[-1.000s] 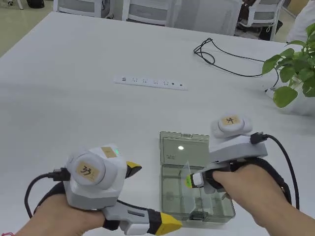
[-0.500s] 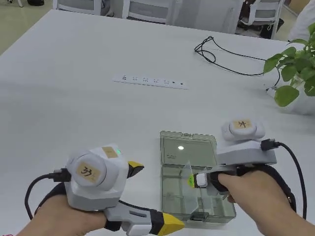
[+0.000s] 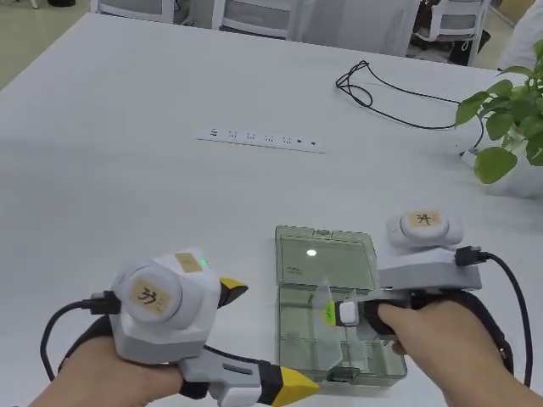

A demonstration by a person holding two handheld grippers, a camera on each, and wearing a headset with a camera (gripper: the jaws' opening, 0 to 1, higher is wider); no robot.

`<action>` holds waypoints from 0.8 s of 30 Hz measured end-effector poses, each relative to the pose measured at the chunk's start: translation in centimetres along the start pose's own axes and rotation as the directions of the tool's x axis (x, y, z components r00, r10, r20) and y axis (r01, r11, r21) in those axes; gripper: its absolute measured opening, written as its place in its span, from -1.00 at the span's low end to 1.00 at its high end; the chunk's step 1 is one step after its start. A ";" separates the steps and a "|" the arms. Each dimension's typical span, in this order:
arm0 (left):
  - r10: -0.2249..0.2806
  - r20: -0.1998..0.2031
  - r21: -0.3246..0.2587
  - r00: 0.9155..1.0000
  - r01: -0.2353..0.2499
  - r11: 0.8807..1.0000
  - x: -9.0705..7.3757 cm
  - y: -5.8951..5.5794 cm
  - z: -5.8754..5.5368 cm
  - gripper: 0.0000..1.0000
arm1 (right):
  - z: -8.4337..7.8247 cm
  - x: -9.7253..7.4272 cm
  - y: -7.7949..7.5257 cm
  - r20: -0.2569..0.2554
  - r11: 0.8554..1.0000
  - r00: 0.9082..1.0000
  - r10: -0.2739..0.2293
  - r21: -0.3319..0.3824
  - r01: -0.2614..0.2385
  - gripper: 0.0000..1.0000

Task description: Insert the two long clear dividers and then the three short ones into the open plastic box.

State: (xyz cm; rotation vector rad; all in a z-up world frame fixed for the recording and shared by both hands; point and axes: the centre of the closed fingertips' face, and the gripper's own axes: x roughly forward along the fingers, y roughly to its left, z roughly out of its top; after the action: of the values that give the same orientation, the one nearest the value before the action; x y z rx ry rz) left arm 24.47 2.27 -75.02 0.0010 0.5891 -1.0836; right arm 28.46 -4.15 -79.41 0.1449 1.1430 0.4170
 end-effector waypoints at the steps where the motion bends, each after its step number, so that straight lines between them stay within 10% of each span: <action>1: 0.000 -0.001 0.000 1.000 0.000 1.000 0.0 0.0 0.0 0.86 | -0.1 0.1 0.1 -0.003 1.000 1.000 0.000 0.000 0.000 -0.86; 24: -0.012 -0.025 0.062 1.000 0.014 0.998 0.0 0.0 -0.5 1.00 | -0.4 1.4 0.8 -0.036 0.984 0.997 0.067 -0.163 -0.072 -0.81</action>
State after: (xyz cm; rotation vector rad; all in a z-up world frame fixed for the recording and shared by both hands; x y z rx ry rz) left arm 24.21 2.44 -75.46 0.0644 0.5781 -1.1155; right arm 28.36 -2.89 -80.51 0.0344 1.1309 0.5752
